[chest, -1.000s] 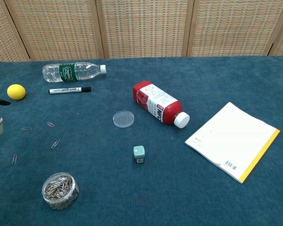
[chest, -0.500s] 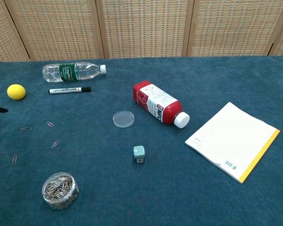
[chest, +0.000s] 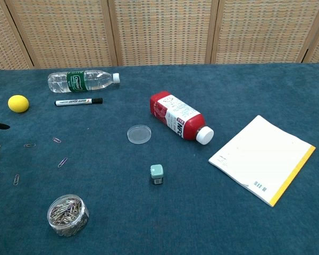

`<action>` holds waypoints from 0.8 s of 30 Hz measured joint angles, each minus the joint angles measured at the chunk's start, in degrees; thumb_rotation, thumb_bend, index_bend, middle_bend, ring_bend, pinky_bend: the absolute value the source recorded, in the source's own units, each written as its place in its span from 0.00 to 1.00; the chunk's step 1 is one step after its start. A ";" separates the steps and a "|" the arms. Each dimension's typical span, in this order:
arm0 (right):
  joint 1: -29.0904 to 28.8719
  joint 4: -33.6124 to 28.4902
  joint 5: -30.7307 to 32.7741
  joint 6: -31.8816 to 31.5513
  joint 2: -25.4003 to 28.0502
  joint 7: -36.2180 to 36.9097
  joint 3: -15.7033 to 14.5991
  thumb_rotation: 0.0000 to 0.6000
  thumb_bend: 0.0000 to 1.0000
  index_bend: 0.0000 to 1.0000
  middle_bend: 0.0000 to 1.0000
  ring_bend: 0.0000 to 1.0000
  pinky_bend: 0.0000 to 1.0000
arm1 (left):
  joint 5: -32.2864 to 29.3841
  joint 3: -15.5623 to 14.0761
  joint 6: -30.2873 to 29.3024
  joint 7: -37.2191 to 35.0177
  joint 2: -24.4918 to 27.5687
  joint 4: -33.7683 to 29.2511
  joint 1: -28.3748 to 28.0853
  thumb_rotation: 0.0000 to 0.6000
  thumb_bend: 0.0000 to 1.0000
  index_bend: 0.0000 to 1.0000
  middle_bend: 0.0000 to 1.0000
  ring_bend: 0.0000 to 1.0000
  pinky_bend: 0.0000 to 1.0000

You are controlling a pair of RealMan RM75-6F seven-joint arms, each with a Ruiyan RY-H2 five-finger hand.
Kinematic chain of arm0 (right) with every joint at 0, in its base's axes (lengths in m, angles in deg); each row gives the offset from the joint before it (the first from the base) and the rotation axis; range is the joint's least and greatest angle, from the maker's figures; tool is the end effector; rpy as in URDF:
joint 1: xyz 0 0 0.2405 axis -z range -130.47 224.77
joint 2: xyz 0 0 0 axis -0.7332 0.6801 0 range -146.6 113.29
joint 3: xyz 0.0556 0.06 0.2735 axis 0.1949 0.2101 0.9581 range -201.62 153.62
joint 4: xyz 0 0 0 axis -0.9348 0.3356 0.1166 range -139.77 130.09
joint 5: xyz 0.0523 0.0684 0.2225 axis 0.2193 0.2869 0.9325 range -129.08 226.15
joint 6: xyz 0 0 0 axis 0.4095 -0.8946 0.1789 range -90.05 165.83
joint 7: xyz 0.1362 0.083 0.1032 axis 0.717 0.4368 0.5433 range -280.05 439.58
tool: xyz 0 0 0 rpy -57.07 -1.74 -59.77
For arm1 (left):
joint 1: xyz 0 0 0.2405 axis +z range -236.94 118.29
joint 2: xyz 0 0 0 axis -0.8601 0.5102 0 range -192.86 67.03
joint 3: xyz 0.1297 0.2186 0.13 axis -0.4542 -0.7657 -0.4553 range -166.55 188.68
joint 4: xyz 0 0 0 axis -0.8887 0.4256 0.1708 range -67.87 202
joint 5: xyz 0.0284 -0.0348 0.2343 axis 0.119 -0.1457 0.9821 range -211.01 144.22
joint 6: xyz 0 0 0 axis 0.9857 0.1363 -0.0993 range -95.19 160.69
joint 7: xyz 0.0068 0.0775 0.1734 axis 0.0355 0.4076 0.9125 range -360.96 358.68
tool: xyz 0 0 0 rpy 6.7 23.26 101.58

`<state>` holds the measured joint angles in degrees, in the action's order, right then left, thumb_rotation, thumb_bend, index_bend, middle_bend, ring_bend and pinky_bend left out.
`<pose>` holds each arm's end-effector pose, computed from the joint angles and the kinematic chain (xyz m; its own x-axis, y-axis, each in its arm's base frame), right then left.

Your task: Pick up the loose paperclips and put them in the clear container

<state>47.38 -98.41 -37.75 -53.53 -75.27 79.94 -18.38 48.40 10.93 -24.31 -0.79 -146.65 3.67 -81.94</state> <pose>-0.3543 -0.2101 0.2048 0.4620 0.1206 0.8787 -0.8869 0.0614 0.4579 -0.3905 0.3329 -0.0035 0.5729 0.3472 0.7425 0.8183 -0.1910 -0.5421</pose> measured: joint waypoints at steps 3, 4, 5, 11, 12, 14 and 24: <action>0.00 0.02 0.01 0.02 0.03 0.08 -0.01 1.00 0.00 0.00 0.00 0.00 0.00 | -0.12 -0.16 -0.02 0.86 -0.06 -0.31 0.00 1.00 0.40 0.50 0.00 0.00 0.00; 0.00 0.02 0.01 0.03 0.04 0.09 -0.02 1.00 0.00 0.00 0.00 0.00 0.00 | -0.27 -0.18 0.04 1.10 -0.17 -0.30 -0.02 1.00 0.41 0.50 0.00 0.00 0.00; -0.01 0.03 -0.01 0.05 0.06 0.10 -0.04 1.00 0.00 0.00 0.00 0.00 0.00 | -0.34 -0.21 0.07 1.27 -0.26 -0.25 -0.02 1.00 0.41 0.50 0.00 0.00 0.00; -0.05 0.09 -0.08 0.17 0.20 0.33 -0.13 1.00 0.00 0.00 0.00 0.00 0.00 | -1.02 -0.22 0.65 1.94 -1.01 0.35 -0.22 1.00 0.41 0.50 0.00 0.00 0.00; -0.05 0.11 -0.07 0.18 0.19 0.37 -0.13 1.00 0.00 0.00 0.00 0.00 0.00 | -1.10 -0.22 0.71 1.99 -1.11 0.44 -0.25 1.00 0.41 0.50 0.00 0.00 0.00; -0.05 0.13 -0.07 0.19 0.20 0.43 -0.14 1.00 0.00 0.00 0.00 0.00 0.00 | -1.15 -0.29 0.78 2.05 -1.24 0.55 -0.27 1.00 0.41 0.50 0.00 0.00 0.00; -0.11 0.21 0.05 0.32 0.22 0.63 -0.14 1.00 0.00 0.00 0.00 0.00 0.00 | -0.86 -0.66 0.52 1.92 -1.91 1.18 -0.30 1.00 0.41 0.56 0.00 0.00 0.00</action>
<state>47.27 -98.20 -37.70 -53.21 -75.06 80.58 -18.52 47.54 10.27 -23.79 1.12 -148.56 4.85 -82.24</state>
